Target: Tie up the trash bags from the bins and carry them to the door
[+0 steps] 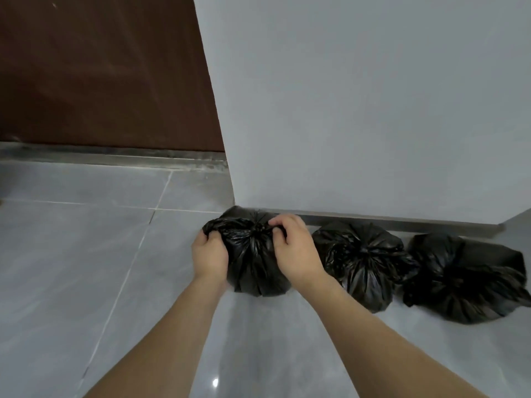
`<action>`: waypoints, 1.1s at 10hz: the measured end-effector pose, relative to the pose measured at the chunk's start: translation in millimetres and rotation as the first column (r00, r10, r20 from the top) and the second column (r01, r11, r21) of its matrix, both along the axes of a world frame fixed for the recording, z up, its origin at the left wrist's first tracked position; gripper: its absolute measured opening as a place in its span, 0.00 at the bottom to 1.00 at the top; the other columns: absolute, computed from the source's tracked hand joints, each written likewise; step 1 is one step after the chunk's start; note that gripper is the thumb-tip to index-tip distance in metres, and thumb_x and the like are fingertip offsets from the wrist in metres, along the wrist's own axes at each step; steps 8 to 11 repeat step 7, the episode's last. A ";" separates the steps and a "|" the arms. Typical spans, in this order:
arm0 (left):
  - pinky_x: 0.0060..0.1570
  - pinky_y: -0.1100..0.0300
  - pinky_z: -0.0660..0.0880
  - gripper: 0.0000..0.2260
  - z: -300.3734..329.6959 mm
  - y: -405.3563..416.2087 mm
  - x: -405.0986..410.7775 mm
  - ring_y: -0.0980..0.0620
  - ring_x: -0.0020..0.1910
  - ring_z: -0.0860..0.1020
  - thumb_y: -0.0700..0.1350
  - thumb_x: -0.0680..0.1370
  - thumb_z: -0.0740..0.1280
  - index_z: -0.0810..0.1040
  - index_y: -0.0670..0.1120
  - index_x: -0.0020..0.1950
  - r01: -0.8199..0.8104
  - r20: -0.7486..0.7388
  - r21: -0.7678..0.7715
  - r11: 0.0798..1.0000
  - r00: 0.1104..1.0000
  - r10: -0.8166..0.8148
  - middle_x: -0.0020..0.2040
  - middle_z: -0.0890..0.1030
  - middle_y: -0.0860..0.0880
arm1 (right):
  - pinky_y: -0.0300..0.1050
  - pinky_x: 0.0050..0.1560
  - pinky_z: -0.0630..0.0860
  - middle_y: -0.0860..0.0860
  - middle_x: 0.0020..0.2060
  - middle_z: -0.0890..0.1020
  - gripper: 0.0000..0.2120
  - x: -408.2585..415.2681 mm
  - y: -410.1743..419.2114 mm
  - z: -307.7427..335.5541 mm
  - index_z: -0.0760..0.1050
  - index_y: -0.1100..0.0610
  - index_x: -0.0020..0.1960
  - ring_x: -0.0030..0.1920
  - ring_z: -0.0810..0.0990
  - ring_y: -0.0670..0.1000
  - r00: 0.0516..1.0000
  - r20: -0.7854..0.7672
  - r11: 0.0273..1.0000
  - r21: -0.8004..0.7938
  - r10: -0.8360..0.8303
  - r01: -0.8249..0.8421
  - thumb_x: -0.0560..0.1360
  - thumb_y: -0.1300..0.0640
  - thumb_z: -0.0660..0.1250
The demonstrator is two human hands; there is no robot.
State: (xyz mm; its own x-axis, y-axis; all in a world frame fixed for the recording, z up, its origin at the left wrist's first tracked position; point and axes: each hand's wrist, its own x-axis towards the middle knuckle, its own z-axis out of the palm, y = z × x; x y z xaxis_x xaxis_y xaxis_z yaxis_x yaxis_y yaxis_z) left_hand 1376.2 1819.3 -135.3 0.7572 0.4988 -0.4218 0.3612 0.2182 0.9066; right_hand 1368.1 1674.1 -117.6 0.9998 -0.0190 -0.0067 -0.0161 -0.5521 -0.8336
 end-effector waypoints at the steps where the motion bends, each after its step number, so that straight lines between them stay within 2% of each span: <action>1: 0.53 0.55 0.77 0.14 -23.8 -5.4 20.6 0.47 0.48 0.80 0.36 0.78 0.56 0.80 0.45 0.54 0.086 0.018 -0.044 0.995 0.996 -0.085 0.47 0.83 0.47 | 0.47 0.67 0.67 0.51 0.56 0.79 0.11 20.9 -3.3 -21.4 0.78 0.57 0.55 0.58 0.75 0.51 0.998 0.042 0.994 -0.102 -0.041 0.045 0.78 0.63 0.60; 2: 0.52 0.51 0.78 0.14 -37.6 -3.5 25.4 0.44 0.49 0.81 0.37 0.76 0.57 0.81 0.46 0.51 0.122 -0.022 -0.097 0.988 0.992 -0.124 0.49 0.84 0.43 | 0.54 0.70 0.60 0.49 0.59 0.78 0.12 28.1 -3.5 -32.2 0.77 0.54 0.59 0.63 0.72 0.52 0.998 0.015 0.964 -0.258 -0.061 0.062 0.78 0.60 0.59; 3: 0.51 0.51 0.79 0.14 -45.8 1.6 22.3 0.43 0.50 0.81 0.36 0.76 0.57 0.81 0.47 0.47 0.121 -0.030 -0.146 0.982 0.992 -0.127 0.47 0.84 0.44 | 0.52 0.73 0.55 0.49 0.64 0.75 0.15 28.1 -3.7 -35.3 0.74 0.54 0.63 0.69 0.66 0.53 0.997 -0.013 0.947 -0.312 -0.081 0.073 0.78 0.58 0.59; 4: 0.42 0.56 0.80 0.14 -40.0 3.1 11.4 0.46 0.46 0.83 0.36 0.73 0.59 0.82 0.48 0.46 0.143 -0.019 -0.190 0.971 0.989 -0.149 0.44 0.85 0.46 | 0.54 0.75 0.50 0.49 0.70 0.70 0.19 22.3 -4.6 -29.0 0.72 0.53 0.68 0.74 0.60 0.52 0.995 -0.050 0.944 -0.322 -0.089 0.068 0.78 0.55 0.59; 5: 0.41 0.58 0.80 0.19 -36.1 7.7 3.5 0.49 0.46 0.83 0.39 0.64 0.60 0.82 0.47 0.50 0.210 0.080 -0.224 0.952 0.977 -0.197 0.47 0.85 0.46 | 0.54 0.74 0.58 0.52 0.69 0.72 0.20 10.8 -13.9 -12.8 0.72 0.56 0.69 0.72 0.64 0.51 0.996 -0.039 0.991 -0.116 -0.075 0.070 0.78 0.54 0.60; 6: 0.71 0.50 0.63 0.28 -21.1 10.5 -7.7 0.48 0.71 0.66 0.48 0.68 0.60 0.72 0.48 0.69 0.348 0.065 0.370 0.861 0.915 -0.398 0.72 0.69 0.47 | 0.50 0.65 0.70 0.52 0.60 0.78 0.21 -6.6 -33.9 13.4 0.71 0.54 0.70 0.57 0.74 0.46 0.992 0.004 0.992 0.006 -0.124 0.124 0.79 0.51 0.59; 7: 0.73 0.51 0.59 0.25 3.8 -7.5 -13.1 0.50 0.74 0.62 0.55 0.77 0.58 0.67 0.48 0.73 0.273 0.136 0.781 0.561 0.802 -0.581 0.74 0.66 0.48 | 0.34 0.55 0.70 0.46 0.63 0.74 0.21 -20.2 -58.8 42.0 0.68 0.49 0.71 0.53 0.75 0.39 0.974 0.086 0.978 0.038 -0.208 0.206 0.79 0.49 0.56; 11: 0.73 0.51 0.59 0.25 3.8 -7.5 -13.1 0.50 0.74 0.62 0.55 0.77 0.58 0.67 0.48 0.73 0.273 0.136 0.781 0.561 0.802 -0.581 0.74 0.66 0.48 | 0.34 0.55 0.70 0.46 0.63 0.74 0.21 -20.2 -58.8 42.0 0.68 0.49 0.71 0.53 0.75 0.39 0.974 0.086 0.978 0.038 -0.208 0.206 0.79 0.49 0.56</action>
